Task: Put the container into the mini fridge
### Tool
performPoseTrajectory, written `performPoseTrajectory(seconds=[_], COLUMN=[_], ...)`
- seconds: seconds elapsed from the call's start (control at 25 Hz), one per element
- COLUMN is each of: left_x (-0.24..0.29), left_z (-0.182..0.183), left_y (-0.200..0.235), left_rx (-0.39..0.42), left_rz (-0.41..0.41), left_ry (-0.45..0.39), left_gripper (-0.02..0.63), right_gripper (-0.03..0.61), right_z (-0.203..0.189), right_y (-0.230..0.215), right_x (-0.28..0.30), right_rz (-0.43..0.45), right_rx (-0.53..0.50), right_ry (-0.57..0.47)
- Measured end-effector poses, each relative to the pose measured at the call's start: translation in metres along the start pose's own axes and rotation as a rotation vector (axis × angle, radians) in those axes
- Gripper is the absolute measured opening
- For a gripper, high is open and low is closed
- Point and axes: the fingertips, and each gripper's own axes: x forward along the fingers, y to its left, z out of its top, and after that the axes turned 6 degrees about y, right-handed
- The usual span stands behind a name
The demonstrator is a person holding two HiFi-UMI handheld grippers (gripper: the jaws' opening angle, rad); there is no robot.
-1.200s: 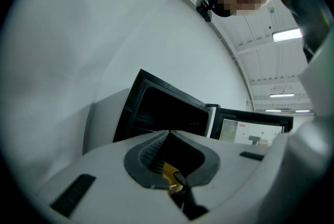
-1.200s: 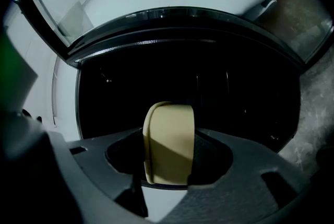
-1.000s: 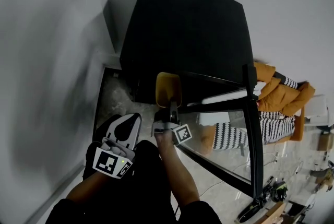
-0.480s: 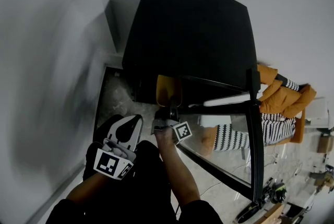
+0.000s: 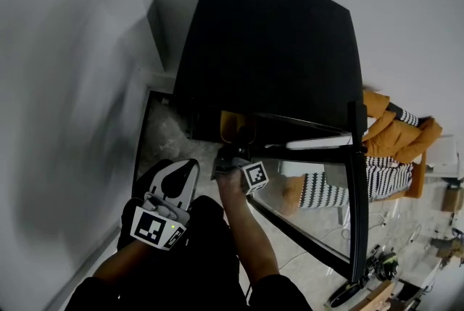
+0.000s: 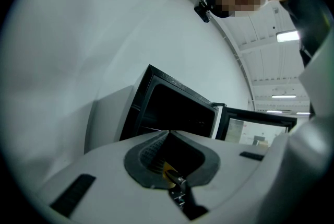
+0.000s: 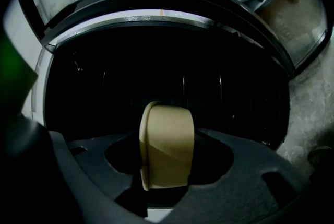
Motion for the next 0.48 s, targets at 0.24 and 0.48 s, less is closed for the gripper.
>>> performPoseTrajectory(seconds=[0.24, 0.48], left_x=[0.005, 0.007], left_z=[0.000, 0.000], left_y=[0.005, 0.007], left_rx=[-0.006, -0.019], left_rz=[-0.002, -0.001], left_ry=[0.005, 0.018], left_gripper=[0.006, 0.006], right_gripper=[0.213, 0.260], right_z=[0.002, 0.003], right_y=[-0.006, -0.010], right_x=[0.012, 0.024], right_rz=[-0.022, -0.046], right_rx=[0.003, 0.011], right_ry=[-0.019, -0.025])
